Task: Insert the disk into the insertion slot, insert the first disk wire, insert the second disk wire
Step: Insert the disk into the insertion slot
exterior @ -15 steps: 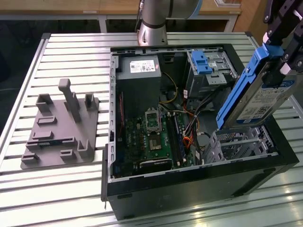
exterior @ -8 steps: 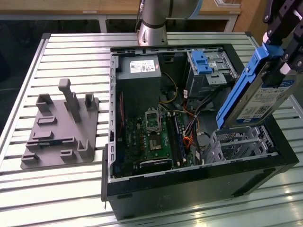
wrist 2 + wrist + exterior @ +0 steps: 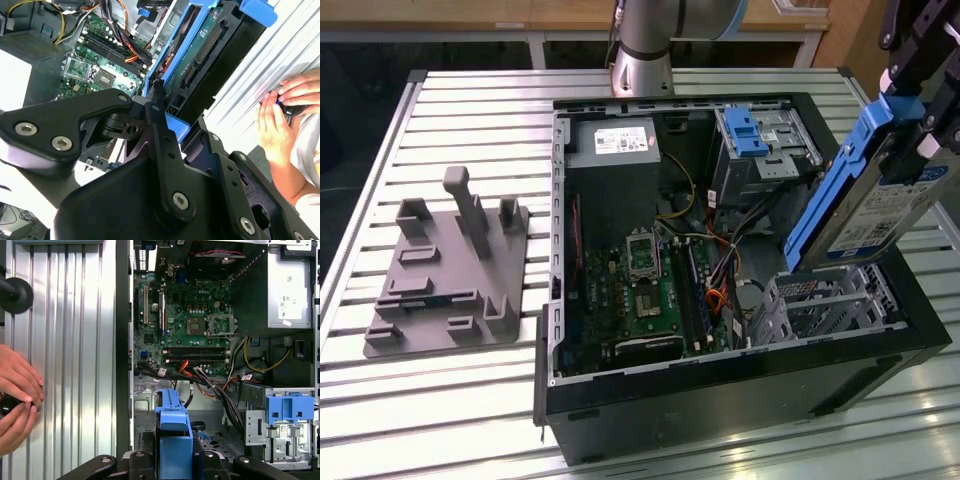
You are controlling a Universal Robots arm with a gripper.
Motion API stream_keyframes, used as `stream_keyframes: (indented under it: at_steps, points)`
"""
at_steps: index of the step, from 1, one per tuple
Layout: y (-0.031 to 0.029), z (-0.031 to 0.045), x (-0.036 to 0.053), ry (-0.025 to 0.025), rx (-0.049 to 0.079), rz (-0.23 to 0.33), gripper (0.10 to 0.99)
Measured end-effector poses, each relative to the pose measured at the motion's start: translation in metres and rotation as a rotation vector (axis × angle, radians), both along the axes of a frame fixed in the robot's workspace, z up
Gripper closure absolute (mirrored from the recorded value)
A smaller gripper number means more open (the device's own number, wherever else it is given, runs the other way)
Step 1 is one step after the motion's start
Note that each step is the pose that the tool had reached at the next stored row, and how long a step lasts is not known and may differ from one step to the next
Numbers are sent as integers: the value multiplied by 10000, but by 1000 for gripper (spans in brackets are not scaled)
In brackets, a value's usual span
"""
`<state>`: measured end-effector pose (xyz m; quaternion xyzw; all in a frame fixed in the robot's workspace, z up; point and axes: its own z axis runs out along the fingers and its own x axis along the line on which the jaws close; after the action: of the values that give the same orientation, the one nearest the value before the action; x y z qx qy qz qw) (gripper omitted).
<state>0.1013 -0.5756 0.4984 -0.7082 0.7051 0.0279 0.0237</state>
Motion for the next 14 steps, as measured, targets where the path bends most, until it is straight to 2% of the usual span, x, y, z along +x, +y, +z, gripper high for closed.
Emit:
stream_keyframes:
  at_steps: [10, 14]
  points:
    - [-1, -2, 0, -3, 2, 5, 722]
    - [3, -9, 60, -3, 4, 23, 722]
